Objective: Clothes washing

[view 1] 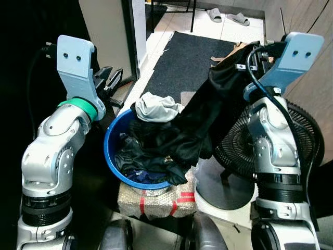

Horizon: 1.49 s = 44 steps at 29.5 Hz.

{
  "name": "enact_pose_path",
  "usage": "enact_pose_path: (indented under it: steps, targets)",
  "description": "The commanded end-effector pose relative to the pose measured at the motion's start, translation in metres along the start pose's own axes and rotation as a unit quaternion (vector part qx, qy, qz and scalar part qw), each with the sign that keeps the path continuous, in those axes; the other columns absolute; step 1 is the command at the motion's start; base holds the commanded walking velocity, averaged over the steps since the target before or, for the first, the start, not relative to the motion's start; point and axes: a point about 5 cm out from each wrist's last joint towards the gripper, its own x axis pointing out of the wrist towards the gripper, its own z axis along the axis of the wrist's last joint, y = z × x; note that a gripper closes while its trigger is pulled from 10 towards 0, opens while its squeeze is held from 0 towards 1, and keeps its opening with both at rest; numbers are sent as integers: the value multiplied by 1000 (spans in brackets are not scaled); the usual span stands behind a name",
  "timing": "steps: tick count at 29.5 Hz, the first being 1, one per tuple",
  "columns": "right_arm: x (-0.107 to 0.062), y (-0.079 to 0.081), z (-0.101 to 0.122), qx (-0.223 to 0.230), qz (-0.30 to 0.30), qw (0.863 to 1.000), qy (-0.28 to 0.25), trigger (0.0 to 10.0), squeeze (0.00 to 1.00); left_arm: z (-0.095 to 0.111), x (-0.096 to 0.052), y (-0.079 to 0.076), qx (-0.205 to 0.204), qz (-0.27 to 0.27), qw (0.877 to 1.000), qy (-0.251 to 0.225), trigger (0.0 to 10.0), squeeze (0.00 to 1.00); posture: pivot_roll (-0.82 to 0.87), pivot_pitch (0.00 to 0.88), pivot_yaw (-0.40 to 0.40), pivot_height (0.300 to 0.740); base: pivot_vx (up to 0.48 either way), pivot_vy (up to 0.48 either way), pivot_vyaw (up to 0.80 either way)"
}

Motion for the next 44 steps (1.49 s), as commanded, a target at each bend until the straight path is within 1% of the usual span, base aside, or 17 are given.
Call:
enact_pose_path:
  steps: [1, 10, 18, 23, 24, 25, 26, 27, 28, 29, 31, 32, 34, 38, 40, 43, 44]
  targets:
    - [-2, -1, 3, 4, -2, 1000, -6, 10000, 0, -4, 0, 2, 1, 4, 1000, 7, 10000, 0, 66, 96, 12, 695, 0, 0, 0]
    - [-3, 0, 2, 5, 0, 1000, -4, 10000, 0, -4, 0, 1, 0, 3, 1000, 6, 10000, 0, 66, 97, 11, 738, 0, 0, 0]
    - [-4, 2, 0, 5, 1, 1000, -1, 10000, 0, -4, 2, 0, -2, 3, 1000, 5, 10000, 0, 66, 97, 12, 740, 0, 0, 0]
    - [-5, 3, -3, 2, 3, 1000, 4, 10000, 0, -9, 5, 1, -5, 8, 1000, 10, 10000, 0, 65, 97, 13, 740, 0, 0, 0]
    - [-6, 3, -6, 0, 3, 1000, 9, 10000, 0, -11, 6, 1, -8, 13, 1000, 15, 10000, 0, 60, 95, 13, 740, 0, 0, 0]
    - [-9, 4, -18, -11, 8, 999, 34, 10000, 0, -17, 7, 2, -12, 19, 999, 23, 10000, 0, 54, 95, 14, 740, 0, 0, 0]
    - [-9, 4, -18, -11, 8, 999, 34, 10000, 0, -17, 7, 2, -12, 19, 999, 23, 10000, 0, 54, 95, 14, 740, 0, 0, 0]
    - [-15, 6, -33, -15, 13, 998, 61, 10000, 0, -21, 8, 2, -15, 22, 999, 29, 10000, 0, 54, 95, 14, 740, 0, 0, 0]
    - [-29, 8, -57, -23, 21, 994, 105, 10000, 0, -27, 8, 1, -18, 26, 999, 37, 10000, 0, 51, 98, 12, 740, 0, 0, 0]
    - [-35, 9, -66, -27, 22, 992, 120, 10000, 0, -28, 8, 0, -19, 26, 999, 39, 10000, 0, 51, 98, 12, 740, 0, 0, 0]
    - [-35, 9, -66, -27, 22, 992, 120, 10000, 0, -28, 8, 0, -19, 26, 999, 39, 10000, 0, 51, 98, 12, 740, 0, 0, 0]
    - [-40, 9, -73, -29, 22, 990, 133, 10000, 0, -29, 8, -1, -20, 26, 999, 41, 10000, 0, 51, 100, 13, 740, 0, 0, 0]
    - [-44, 9, -77, -29, 22, 990, 139, 10000, 0, -31, 8, -1, -21, 25, 998, 44, 10000, 0, 49, 100, 15, 740, 0, 0, 0]
    - [-44, 8, -78, -28, 21, 990, 140, 10000, 0, -32, 8, -1, -22, 25, 998, 46, 10000, 0, 47, 99, 16, 740, 0, 0, 0]
    - [-40, 6, -74, -24, 18, 991, 131, 10000, 0, -34, 8, -2, -24, 24, 998, 48, 10000, 0, 45, 93, 17, 740, 0, 0, -800]
    - [-40, 6, -74, -24, 18, 991, 131, 10000, 0, -34, 8, -2, -24, 24, 998, 48, 10000, 0, 45, 93, 17, 740, 0, 0, -800]
    - [-35, 4, -68, -20, 11, 993, 117, 10000, 0, -34, 9, -4, -25, 21, 998, 47, 10000, 0, 45, 91, 17, 740, 0, 0, -800]
